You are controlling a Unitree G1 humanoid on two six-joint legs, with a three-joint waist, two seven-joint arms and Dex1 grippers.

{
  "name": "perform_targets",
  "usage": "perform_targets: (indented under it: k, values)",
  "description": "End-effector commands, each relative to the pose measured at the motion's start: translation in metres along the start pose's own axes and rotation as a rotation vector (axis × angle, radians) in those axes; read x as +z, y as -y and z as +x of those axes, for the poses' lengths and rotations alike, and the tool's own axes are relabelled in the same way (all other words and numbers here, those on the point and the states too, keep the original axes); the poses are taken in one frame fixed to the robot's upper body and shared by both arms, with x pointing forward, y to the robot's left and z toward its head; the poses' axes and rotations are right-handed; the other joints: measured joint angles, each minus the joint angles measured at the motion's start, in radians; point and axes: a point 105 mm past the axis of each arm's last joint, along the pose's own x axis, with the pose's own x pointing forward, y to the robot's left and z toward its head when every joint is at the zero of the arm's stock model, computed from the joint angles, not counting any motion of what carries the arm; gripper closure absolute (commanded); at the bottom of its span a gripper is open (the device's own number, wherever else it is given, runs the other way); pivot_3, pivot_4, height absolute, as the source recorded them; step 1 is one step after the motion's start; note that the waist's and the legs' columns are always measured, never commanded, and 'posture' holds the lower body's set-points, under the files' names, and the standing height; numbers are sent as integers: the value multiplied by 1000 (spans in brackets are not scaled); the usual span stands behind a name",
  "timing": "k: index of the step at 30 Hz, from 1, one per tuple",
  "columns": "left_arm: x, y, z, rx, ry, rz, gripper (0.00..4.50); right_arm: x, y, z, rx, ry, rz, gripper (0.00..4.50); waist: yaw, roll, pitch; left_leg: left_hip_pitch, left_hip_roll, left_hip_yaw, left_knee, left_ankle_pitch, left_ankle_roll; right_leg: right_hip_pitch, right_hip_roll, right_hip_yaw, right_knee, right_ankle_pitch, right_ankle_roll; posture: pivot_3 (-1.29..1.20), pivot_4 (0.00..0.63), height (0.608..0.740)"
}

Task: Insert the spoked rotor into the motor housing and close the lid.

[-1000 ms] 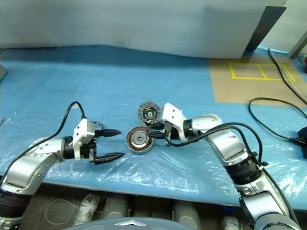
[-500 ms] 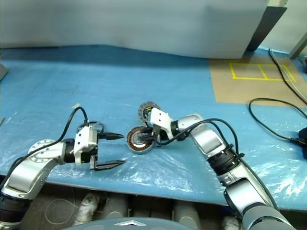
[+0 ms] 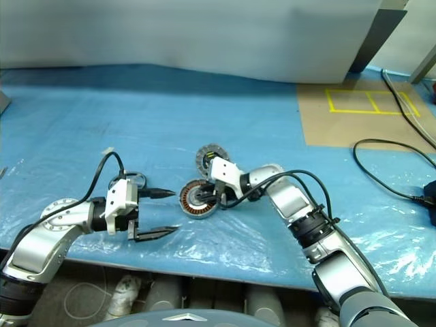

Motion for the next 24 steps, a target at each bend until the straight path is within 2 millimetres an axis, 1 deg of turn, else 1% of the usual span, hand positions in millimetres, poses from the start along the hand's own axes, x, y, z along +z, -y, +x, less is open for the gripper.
perform_targets:
  k: [1, 11, 20, 24]
  values:
    - [6, -1, -2, 13, 20, 26, 89, 9, 3, -3, -12, 12, -55, 3869, 0, 0, 0, 0, 0, 0, 0, 0, 0, 0, 0, 0, 0, 0, 0, 0, 150, 740]
    - [4, -2, -2, 24, 22, 19, 89, 1, 1, 1, -5, -20, -76, 3869, 0, 0, 0, 0, 0, 0, 0, 0, 0, 0, 0, 0, 0, 0, 0, 0, 150, 740]
    - [1, -3, -3, 27, 14, 15, 89, 6, -3, 1, 22, -1, -72, 3869, 0, 0, 0, 0, 0, 0, 0, 0, 0, 0, 0, 0, 0, 0, 0, 0, 150, 740]
    - [-4, -4, -3, 28, 12, 11, 89, 7, -3, 2, 23, 5, -72, 3869, 0, 0, 0, 0, 0, 0, 0, 0, 0, 0, 0, 0, 0, 0, 0, 0, 150, 740]
